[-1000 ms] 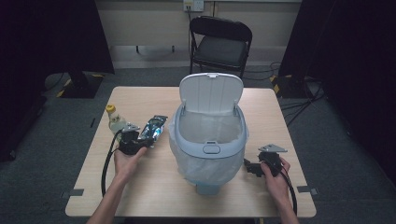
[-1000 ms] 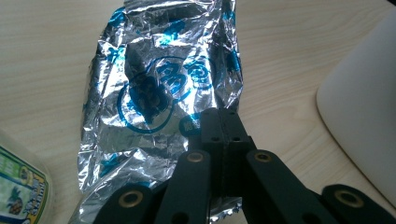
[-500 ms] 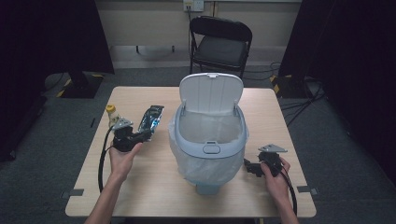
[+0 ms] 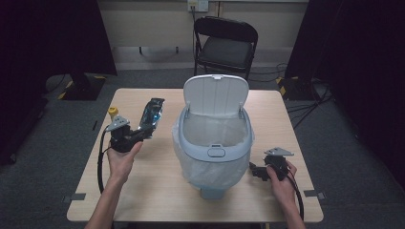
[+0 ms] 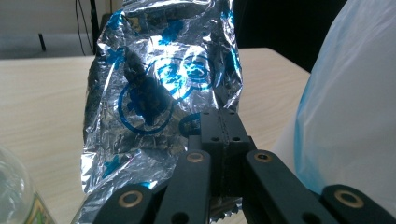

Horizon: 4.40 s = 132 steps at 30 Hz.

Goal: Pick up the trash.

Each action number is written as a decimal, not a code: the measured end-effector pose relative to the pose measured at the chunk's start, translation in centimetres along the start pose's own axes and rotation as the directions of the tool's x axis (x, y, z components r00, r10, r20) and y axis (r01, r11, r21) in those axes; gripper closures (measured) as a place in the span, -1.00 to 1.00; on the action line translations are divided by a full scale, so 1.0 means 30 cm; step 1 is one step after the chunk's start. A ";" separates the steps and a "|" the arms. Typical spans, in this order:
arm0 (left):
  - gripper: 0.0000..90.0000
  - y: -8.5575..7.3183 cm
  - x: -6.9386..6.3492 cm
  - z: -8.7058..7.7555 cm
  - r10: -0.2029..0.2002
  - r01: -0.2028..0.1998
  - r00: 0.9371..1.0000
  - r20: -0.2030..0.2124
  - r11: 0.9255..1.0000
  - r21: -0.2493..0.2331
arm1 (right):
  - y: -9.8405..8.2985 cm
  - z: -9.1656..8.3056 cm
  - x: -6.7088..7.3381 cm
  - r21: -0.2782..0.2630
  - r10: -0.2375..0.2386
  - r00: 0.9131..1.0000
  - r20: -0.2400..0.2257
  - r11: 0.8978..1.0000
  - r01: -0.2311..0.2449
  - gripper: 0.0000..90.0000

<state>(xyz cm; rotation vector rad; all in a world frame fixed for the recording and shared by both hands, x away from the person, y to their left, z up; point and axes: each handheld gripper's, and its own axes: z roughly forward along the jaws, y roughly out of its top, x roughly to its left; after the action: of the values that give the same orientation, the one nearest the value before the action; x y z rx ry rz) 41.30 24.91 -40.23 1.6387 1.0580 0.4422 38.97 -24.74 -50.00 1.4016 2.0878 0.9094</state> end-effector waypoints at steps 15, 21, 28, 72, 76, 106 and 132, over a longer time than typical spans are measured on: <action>1.00 0.085 -0.078 -0.089 0.066 -0.062 0.997 0.038 0.993 -0.099 | 0.000 0.000 0.000 0.000 0.000 1.000 0.000 1.000 0.000 -0.66; 1.00 0.112 -0.112 -0.119 0.098 -0.090 0.994 0.050 0.987 -0.135 | 0.000 0.000 0.000 0.000 0.000 1.000 0.000 1.000 0.000 -0.66; 1.00 0.140 -0.131 -0.152 0.114 -0.103 0.991 0.064 0.983 -0.154 | 0.000 0.000 0.000 0.000 0.000 1.000 0.000 1.000 0.000 -0.66; 1.00 0.347 -0.411 -0.285 0.288 -0.197 0.943 0.166 0.886 -0.420 | 0.000 0.000 0.000 0.001 0.001 1.000 -0.002 1.000 -0.001 -0.66; 1.00 0.353 -0.445 -0.287 0.307 -0.202 0.932 0.190 0.881 -0.429 | 0.000 0.000 0.000 0.001 0.000 1.000 -0.002 1.000 0.000 -0.66; 0.77 0.360 -0.596 -0.017 0.317 -0.238 0.844 0.433 0.944 -0.227 | 0.000 0.000 -0.001 0.001 0.000 1.000 -0.002 1.000 0.000 -0.66; 0.02 0.343 -0.469 -0.089 0.262 -0.178 0.883 0.390 0.955 -0.238 | 0.000 0.000 0.000 0.001 0.000 1.000 -0.002 1.000 0.000 -0.66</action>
<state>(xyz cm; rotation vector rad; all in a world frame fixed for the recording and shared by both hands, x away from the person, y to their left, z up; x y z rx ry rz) 36.06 14.77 -26.76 1.5882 0.4916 0.3109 38.99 -24.75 -50.00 1.4019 2.0898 0.9108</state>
